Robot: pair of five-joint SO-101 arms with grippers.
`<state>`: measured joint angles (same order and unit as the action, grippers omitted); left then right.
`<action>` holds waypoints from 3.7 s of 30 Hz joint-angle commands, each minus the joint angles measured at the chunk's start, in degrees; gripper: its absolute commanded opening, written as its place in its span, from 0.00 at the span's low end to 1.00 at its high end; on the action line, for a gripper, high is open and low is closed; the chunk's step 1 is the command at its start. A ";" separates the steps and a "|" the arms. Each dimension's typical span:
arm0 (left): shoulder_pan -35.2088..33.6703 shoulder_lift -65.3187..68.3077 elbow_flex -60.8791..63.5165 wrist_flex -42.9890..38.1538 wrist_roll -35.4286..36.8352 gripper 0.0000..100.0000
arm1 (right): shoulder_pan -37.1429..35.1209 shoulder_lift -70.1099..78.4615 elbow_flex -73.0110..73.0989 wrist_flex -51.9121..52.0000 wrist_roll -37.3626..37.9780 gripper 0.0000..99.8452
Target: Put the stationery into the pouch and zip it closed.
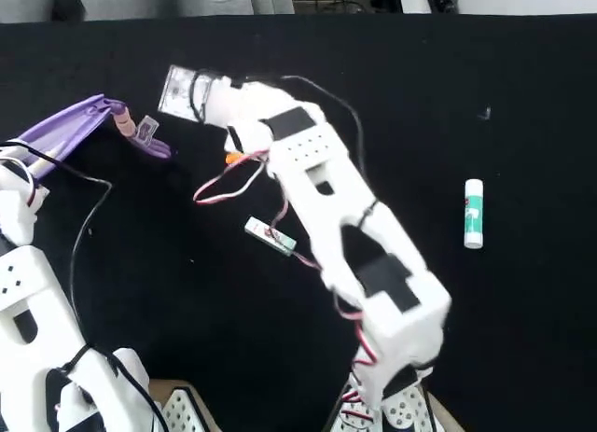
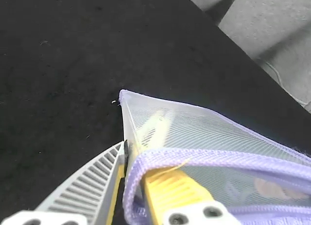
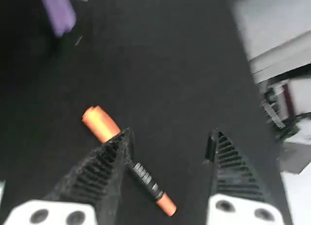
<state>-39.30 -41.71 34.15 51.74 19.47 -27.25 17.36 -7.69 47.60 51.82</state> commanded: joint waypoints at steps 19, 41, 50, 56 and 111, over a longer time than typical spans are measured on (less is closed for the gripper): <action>-0.22 -0.62 -0.40 -1.14 0.70 0.03 | 4.66 46.90 -63.08 32.97 4.75 0.24; 0.04 -1.14 0.66 -1.58 0.79 0.03 | 3.69 62.64 -84.18 38.24 7.74 0.01; 2.95 -1.14 0.48 -1.23 0.79 0.03 | 2.90 55.87 -88.13 42.81 5.54 0.01; 3.03 -1.14 -0.66 -0.97 0.79 0.03 | 3.43 48.66 -88.13 42.64 0.18 0.01; 27.47 -1.23 -16.40 19.69 0.79 0.03 | 1.05 3.65 -88.04 53.71 -37.10 0.01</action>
<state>-12.40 -41.89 19.47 71.78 19.47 -25.49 25.19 -93.67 99.12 17.19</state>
